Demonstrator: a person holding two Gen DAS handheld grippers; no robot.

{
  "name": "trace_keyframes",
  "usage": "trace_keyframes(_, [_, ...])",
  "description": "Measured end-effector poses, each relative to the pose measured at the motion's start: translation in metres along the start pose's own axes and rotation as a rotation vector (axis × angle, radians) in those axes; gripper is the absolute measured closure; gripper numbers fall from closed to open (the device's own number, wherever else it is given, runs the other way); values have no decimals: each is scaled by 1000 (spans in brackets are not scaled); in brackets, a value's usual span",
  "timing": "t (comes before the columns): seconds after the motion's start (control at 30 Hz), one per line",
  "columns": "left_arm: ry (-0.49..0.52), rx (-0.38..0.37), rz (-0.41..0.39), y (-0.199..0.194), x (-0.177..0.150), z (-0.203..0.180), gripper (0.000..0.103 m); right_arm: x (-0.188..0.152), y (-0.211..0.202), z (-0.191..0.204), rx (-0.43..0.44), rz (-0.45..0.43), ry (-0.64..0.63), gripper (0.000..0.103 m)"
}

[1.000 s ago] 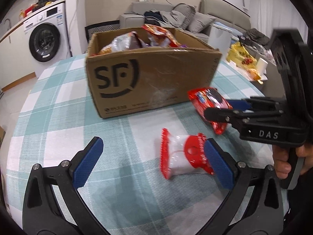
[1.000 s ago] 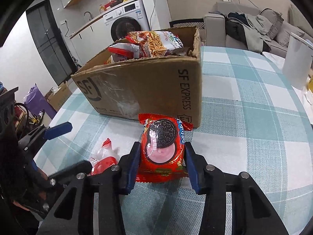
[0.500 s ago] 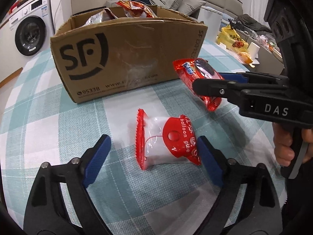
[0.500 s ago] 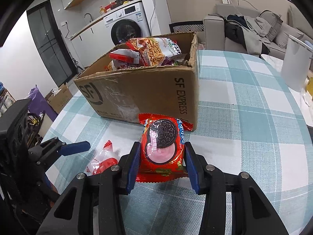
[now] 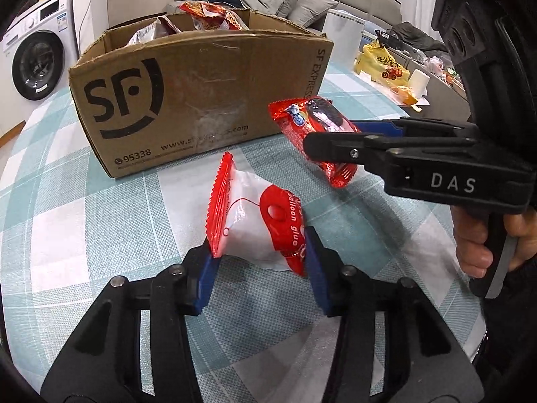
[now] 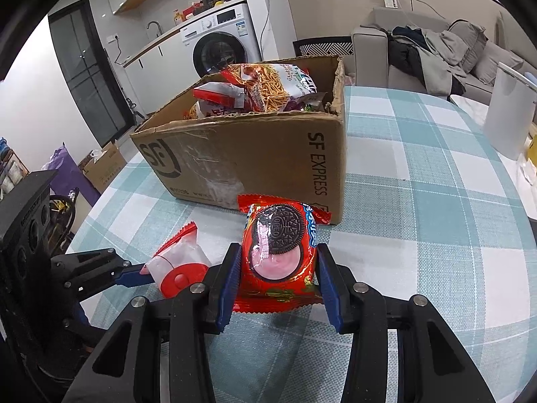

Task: Organize snacks
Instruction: 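Lift the balloon glue pack and red Oreo pack and carry both over the box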

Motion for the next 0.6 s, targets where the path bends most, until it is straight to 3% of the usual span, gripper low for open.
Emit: trace_keyframes(0.6, [-48,31,-110,-39,14,23,59,7,-25,12,18,-75,-37,59])
Point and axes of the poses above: each gripper's, at about its wrist camera, not at the fingertips, and y roughly the way its jaws point, z to its left, x to its top, the point moved 2 cm from there along y, roughly the way its jaws point, and after that the axes turned 1 degree about -z, right-handed, at the moved point
